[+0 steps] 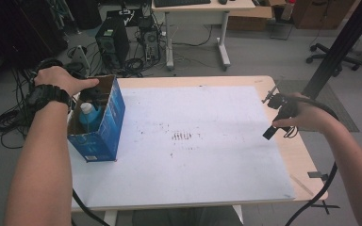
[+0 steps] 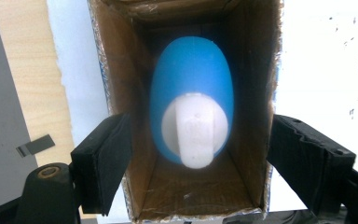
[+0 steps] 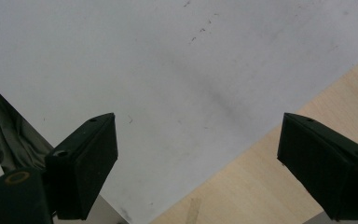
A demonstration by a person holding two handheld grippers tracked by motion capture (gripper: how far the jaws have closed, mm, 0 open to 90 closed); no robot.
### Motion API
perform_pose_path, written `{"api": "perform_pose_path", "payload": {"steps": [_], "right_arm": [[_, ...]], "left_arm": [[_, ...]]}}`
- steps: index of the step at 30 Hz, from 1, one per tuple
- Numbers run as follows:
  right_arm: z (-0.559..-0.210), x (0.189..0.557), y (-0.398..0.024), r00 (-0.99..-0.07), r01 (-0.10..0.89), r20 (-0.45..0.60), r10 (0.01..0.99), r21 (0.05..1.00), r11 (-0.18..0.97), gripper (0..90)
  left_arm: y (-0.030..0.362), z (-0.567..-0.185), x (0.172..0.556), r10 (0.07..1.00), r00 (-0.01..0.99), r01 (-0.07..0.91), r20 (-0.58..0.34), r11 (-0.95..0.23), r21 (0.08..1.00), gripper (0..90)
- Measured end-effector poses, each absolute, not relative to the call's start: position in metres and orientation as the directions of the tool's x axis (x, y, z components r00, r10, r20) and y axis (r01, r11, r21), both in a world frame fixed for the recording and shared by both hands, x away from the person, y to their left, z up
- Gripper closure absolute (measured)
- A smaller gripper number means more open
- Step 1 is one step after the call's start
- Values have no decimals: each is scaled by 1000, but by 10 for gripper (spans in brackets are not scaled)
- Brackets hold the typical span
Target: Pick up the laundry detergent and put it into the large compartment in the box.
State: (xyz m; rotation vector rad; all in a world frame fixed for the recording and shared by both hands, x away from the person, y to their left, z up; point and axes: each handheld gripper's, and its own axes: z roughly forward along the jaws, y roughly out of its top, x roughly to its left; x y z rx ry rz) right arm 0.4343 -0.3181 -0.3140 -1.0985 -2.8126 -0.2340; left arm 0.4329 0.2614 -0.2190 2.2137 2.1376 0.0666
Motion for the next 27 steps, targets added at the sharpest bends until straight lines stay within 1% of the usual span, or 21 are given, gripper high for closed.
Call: {"api": "perform_pose_path", "payload": {"steps": [11,27], "right_arm": [[-313,433,-319,-729,683,158,666,103,723,120],[-310,432,-319,-729,684,155,667,104,722,120]], "left_arm": [[254,-202,433,996,89,989,7,-89,118,214],[237,-183,432,988,154,976,29,-157,149,201]]}}
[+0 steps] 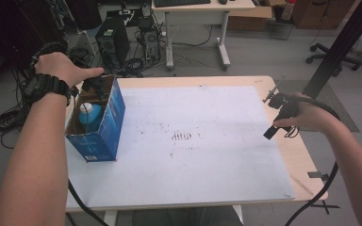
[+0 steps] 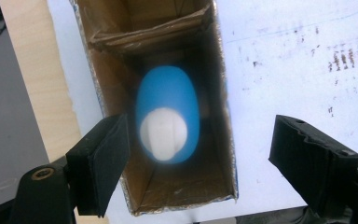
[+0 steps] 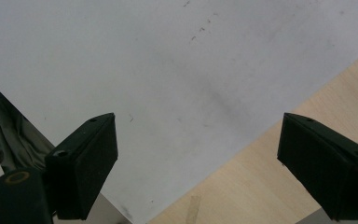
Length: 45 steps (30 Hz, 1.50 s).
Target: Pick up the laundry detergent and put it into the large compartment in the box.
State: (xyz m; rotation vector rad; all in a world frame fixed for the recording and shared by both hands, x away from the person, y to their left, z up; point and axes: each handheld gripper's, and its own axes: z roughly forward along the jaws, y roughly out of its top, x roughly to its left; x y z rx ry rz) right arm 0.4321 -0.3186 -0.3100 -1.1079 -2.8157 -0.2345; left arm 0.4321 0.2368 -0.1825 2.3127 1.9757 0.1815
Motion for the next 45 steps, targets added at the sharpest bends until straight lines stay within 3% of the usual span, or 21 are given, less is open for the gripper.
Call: {"api": "perform_pose_path", "payload": {"steps": [23,45], "right_arm": [[-307,430,-320,-728,684,148,669,103,722,120],[-306,428,-321,-723,690,141,676,98,717,120]], "left_arm": [[209,-177,431,962,272,946,30,-273,174,197],[160,-186,431,872,489,856,25,-485,181,197]]}}
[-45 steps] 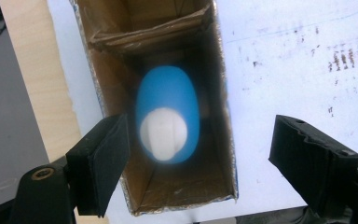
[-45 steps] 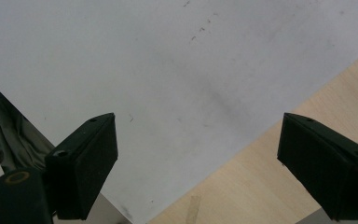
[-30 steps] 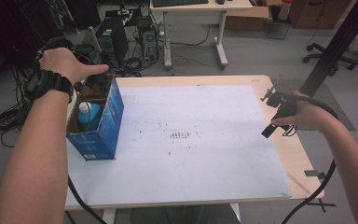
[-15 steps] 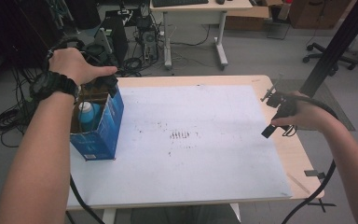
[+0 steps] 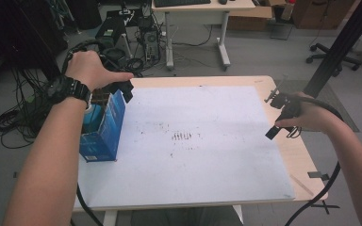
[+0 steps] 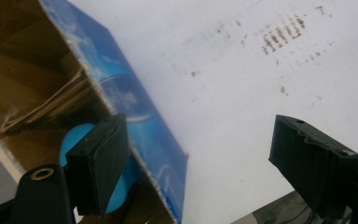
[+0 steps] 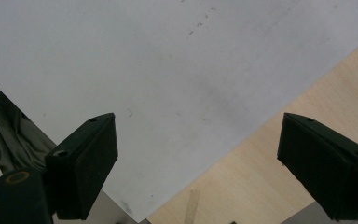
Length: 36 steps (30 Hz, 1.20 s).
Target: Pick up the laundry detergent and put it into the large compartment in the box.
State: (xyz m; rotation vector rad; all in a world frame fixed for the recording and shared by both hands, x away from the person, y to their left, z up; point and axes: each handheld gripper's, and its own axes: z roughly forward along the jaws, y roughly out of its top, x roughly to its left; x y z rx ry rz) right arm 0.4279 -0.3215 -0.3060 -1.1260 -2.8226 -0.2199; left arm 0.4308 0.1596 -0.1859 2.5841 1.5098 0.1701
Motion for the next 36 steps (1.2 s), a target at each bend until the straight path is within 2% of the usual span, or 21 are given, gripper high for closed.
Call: {"api": "perform_pose_path", "payload": {"steps": [21,36], "right_arm": [[-304,427,-318,-731,681,141,667,102,725,120],[-306,426,-320,-727,686,140,672,101,721,120]], "left_arm": [[117,-210,423,783,622,772,-6,-612,170,210],[97,-237,424,745,666,741,-36,-655,151,211]]}}
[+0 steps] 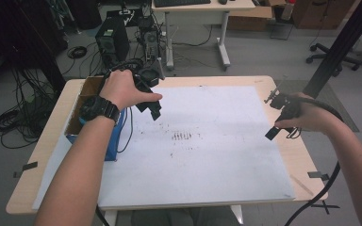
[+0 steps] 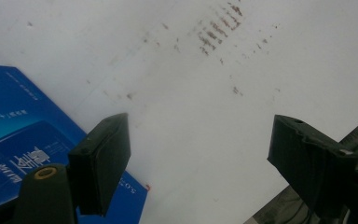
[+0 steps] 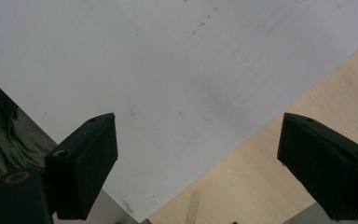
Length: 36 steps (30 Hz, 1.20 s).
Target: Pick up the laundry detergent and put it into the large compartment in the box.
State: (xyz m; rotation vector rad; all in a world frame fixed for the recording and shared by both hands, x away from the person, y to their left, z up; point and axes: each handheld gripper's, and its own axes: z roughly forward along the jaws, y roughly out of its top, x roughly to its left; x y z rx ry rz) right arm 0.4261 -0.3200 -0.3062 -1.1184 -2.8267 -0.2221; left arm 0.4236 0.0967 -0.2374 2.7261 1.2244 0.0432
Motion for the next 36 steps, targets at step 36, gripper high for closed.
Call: {"api": "perform_pose_path", "payload": {"steps": [36], "right_arm": [[-307,427,-315,-734,678,138,665,94,729,120]], "left_arm": [[97,-252,422,736,672,740,-84,-661,128,204]]}}
